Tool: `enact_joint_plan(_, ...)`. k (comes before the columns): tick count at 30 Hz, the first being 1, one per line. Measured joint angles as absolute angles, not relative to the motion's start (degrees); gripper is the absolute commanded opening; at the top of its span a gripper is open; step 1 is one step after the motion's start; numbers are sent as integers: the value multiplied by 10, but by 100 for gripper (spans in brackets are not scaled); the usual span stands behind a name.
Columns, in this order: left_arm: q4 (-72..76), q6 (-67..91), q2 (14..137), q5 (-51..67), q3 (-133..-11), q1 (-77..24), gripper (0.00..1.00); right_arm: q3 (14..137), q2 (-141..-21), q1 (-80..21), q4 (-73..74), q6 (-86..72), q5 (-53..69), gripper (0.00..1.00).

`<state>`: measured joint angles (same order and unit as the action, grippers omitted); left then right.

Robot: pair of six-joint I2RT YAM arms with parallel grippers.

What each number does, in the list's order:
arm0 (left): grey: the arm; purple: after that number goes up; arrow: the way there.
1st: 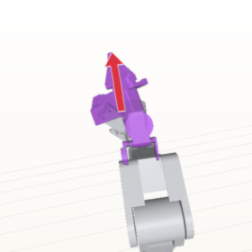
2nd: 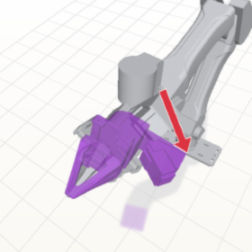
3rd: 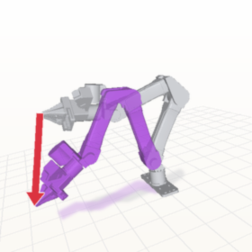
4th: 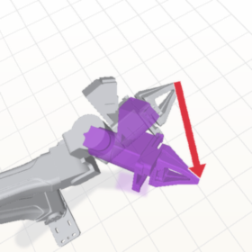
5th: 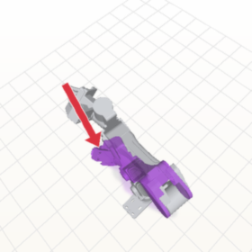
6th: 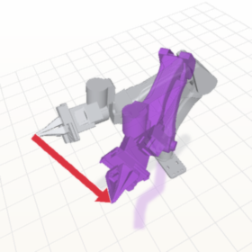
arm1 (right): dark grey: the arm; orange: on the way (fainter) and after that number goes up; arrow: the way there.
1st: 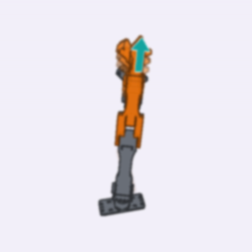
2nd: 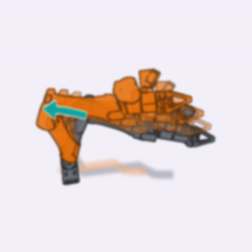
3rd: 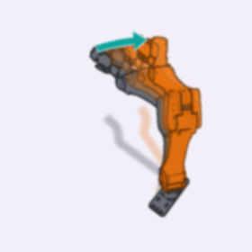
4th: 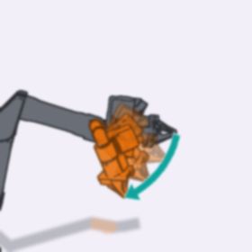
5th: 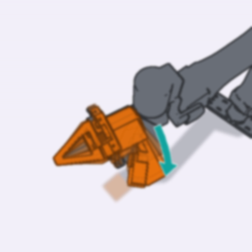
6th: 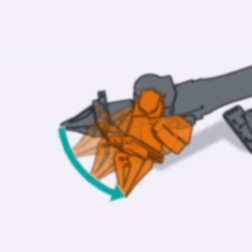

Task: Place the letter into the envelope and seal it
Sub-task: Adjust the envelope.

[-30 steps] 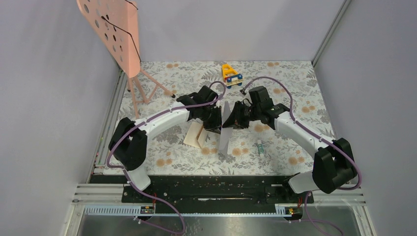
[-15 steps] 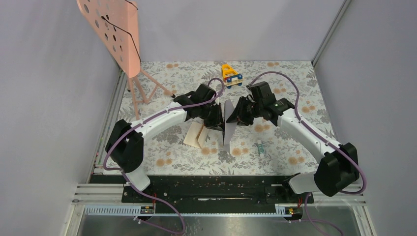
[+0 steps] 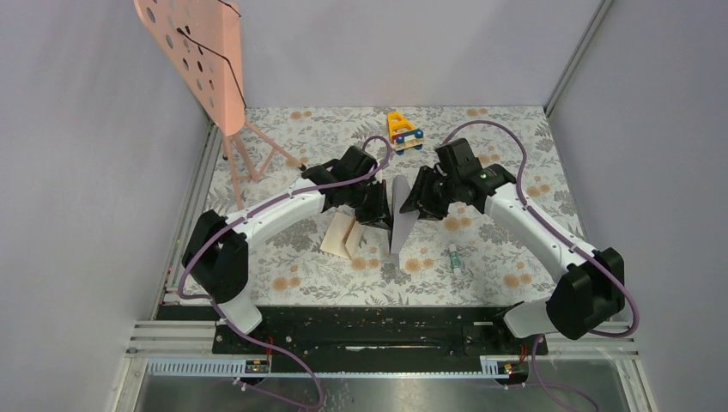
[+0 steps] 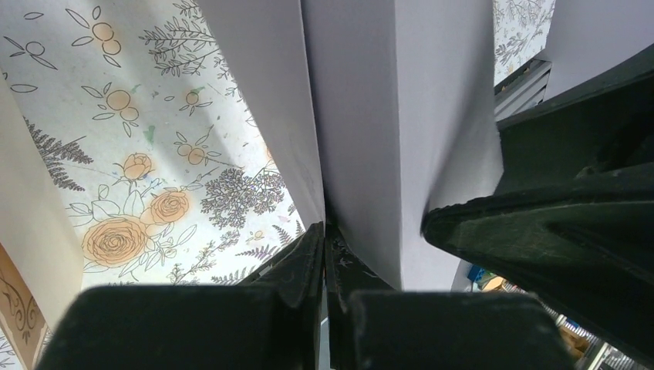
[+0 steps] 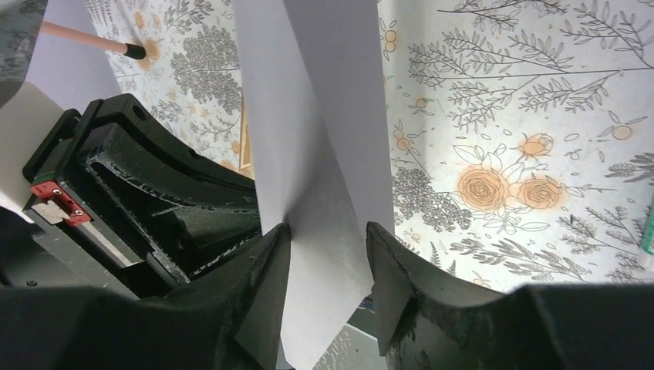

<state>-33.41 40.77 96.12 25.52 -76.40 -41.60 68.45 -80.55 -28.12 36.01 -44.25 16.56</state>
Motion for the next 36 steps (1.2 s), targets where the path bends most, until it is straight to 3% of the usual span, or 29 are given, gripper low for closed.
enact_joint_plan(5,-344,403,960,255,-769,-416,0,708,-808,-281,397,-432,144,53)
enact_joint_plan(11,-351,399,958,254,-775,-416,0,730,-800,-281,425,-429,125,46)
enact_joint_plan(19,-355,392,957,253,-779,-416,0,775,-774,-281,448,-430,111,47)
enact_joint_plan(36,-376,384,957,231,-784,-416,0,827,-760,-316,400,-456,147,41)
